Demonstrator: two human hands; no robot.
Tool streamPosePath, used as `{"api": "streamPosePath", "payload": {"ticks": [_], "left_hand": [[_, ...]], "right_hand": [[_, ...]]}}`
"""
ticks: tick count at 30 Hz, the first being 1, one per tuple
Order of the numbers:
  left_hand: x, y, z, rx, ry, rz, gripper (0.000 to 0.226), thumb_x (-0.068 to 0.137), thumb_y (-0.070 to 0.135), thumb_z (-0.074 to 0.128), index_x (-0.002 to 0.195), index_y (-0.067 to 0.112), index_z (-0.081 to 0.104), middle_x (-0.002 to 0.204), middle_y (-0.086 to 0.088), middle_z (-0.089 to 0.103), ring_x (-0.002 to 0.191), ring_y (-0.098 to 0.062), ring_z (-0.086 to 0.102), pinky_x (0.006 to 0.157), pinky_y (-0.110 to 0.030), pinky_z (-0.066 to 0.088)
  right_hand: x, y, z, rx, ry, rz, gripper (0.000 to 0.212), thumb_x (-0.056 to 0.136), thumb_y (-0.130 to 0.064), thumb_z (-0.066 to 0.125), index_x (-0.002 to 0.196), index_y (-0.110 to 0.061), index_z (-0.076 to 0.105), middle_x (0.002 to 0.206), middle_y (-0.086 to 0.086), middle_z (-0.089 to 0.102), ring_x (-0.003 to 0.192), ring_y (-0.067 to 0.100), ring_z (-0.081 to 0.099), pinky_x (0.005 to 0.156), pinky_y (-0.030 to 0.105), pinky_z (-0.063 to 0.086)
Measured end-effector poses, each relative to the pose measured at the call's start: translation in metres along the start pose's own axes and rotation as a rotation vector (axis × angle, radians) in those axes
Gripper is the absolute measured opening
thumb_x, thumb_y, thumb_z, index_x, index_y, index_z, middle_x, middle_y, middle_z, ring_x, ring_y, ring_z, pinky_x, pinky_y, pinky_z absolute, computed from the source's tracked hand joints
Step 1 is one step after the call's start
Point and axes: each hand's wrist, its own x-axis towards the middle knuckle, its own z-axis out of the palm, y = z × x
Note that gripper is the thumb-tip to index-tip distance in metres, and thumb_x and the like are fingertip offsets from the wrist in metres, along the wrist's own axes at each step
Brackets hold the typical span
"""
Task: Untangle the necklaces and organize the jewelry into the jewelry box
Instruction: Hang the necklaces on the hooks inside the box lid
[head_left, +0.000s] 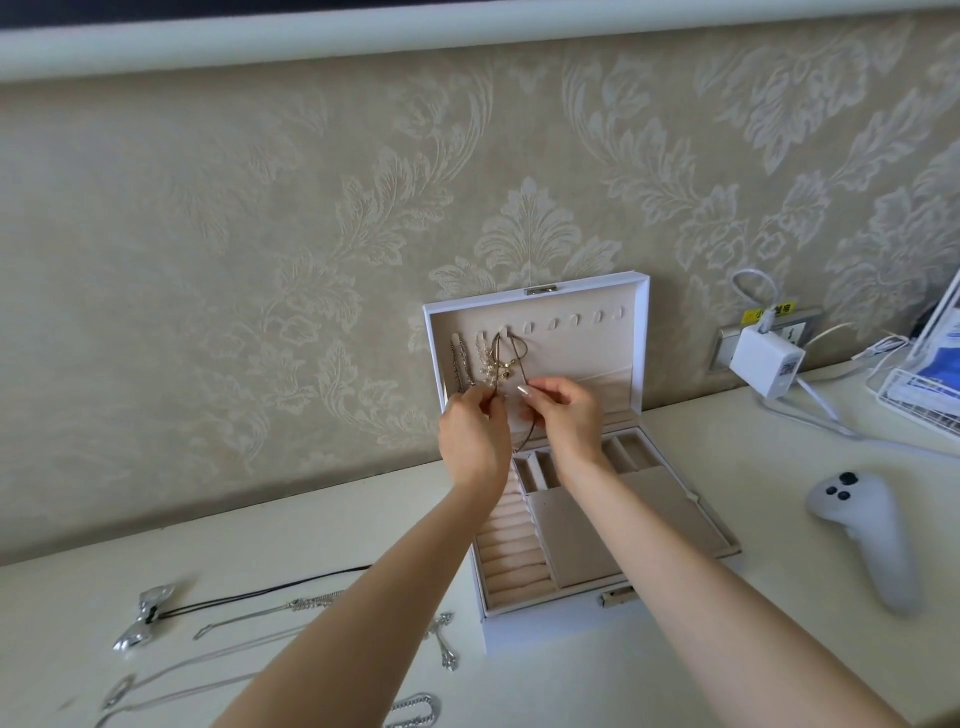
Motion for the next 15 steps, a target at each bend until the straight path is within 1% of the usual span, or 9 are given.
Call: {"api": "streamPosePath", "payload": {"ticks": [2, 4, 6, 7, 9, 11, 13, 15], "left_hand": [[-0.0013, -0.0005, -0.0006, 0.0, -0.006, 0.004, 0.02, 0.094, 0.017, 0.051, 0.097, 0.01, 0.069, 0.09, -0.007, 0.066, 0.077, -0.02, 0.057, 0.063, -0.025, 0.034], [-0.0029, -0.0023, -0.0004, -0.019, -0.032, -0.007, 0.02, 0.095, 0.018, 0.05, 0.095, 0.009, 0.068, 0.086, -0.006, 0.068, 0.076, -0.023, 0.061, 0.062, -0.027, 0.038], [-0.0052, -0.0037, -0.0001, -0.057, -0.074, -0.03, 0.02, 0.095, 0.019, 0.051, 0.094, 0.009, 0.068, 0.083, -0.004, 0.07, 0.074, -0.024, 0.064, 0.064, -0.029, 0.044], [-0.0061, -0.0047, 0.0004, -0.069, -0.094, -0.042, 0.019, 0.095, 0.02, 0.051, 0.093, 0.009, 0.068, 0.082, -0.003, 0.07, 0.074, -0.024, 0.065, 0.066, -0.03, 0.046], [-0.0079, -0.0067, 0.0012, -0.07, -0.128, -0.064, 0.019, 0.094, 0.02, 0.053, 0.092, 0.011, 0.068, 0.083, -0.003, 0.071, 0.076, -0.024, 0.066, 0.068, -0.029, 0.048], [-0.0093, -0.0074, 0.0009, -0.063, -0.157, -0.075, 0.018, 0.093, 0.022, 0.054, 0.093, 0.013, 0.069, 0.086, -0.003, 0.07, 0.081, -0.025, 0.066, 0.071, -0.03, 0.049], [-0.0099, -0.0066, -0.0009, -0.022, -0.195, -0.056, 0.016, 0.093, 0.024, 0.054, 0.093, 0.017, 0.069, 0.088, -0.002, 0.07, 0.084, -0.025, 0.065, 0.07, -0.03, 0.048], [-0.0099, -0.0039, -0.0034, 0.047, -0.222, -0.014, 0.017, 0.093, 0.024, 0.053, 0.097, 0.021, 0.068, 0.09, 0.0, 0.071, 0.087, -0.023, 0.063, 0.067, -0.028, 0.042]], "right_hand": [[-0.0014, -0.0017, -0.0001, -0.004, -0.001, -0.012, 0.01, 0.083, -0.002, 0.068, 0.081, -0.011, 0.068, 0.07, 0.003, 0.066, 0.056, 0.008, 0.059, 0.058, 0.02, 0.049], [-0.0034, -0.0045, 0.0005, -0.006, -0.018, -0.014, 0.006, 0.083, -0.004, 0.068, 0.088, -0.008, 0.068, 0.073, 0.002, 0.066, 0.055, 0.004, 0.059, 0.056, 0.016, 0.049], [-0.0046, -0.0059, 0.0018, 0.02, -0.039, 0.009, 0.012, 0.083, -0.004, 0.068, 0.095, -0.003, 0.068, 0.075, 0.003, 0.066, 0.056, 0.004, 0.059, 0.055, 0.012, 0.048], [-0.0051, -0.0061, 0.0022, 0.034, -0.049, 0.02, 0.014, 0.083, -0.004, 0.068, 0.096, -0.001, 0.067, 0.074, 0.005, 0.065, 0.057, 0.007, 0.059, 0.054, 0.013, 0.048], [-0.0059, -0.006, 0.0034, 0.051, -0.068, 0.031, 0.014, 0.082, -0.008, 0.07, 0.094, -0.001, 0.068, 0.072, 0.007, 0.064, 0.059, 0.012, 0.057, 0.054, 0.017, 0.048], [-0.0059, -0.0067, 0.0041, 0.058, -0.087, 0.036, 0.012, 0.083, -0.011, 0.07, 0.091, -0.003, 0.067, 0.07, 0.006, 0.062, 0.06, 0.012, 0.055, 0.054, 0.016, 0.046], [-0.0061, -0.008, 0.0054, 0.019, -0.127, 0.029, 0.01, 0.084, -0.01, 0.068, 0.091, -0.004, 0.068, 0.071, 0.003, 0.063, 0.061, 0.007, 0.055, 0.055, 0.011, 0.045], [-0.0069, -0.0084, 0.0062, -0.028, -0.18, 0.031, 0.01, 0.085, -0.008, 0.067, 0.09, -0.001, 0.069, 0.07, 0.004, 0.063, 0.057, 0.002, 0.057, 0.054, 0.01, 0.044]]}}
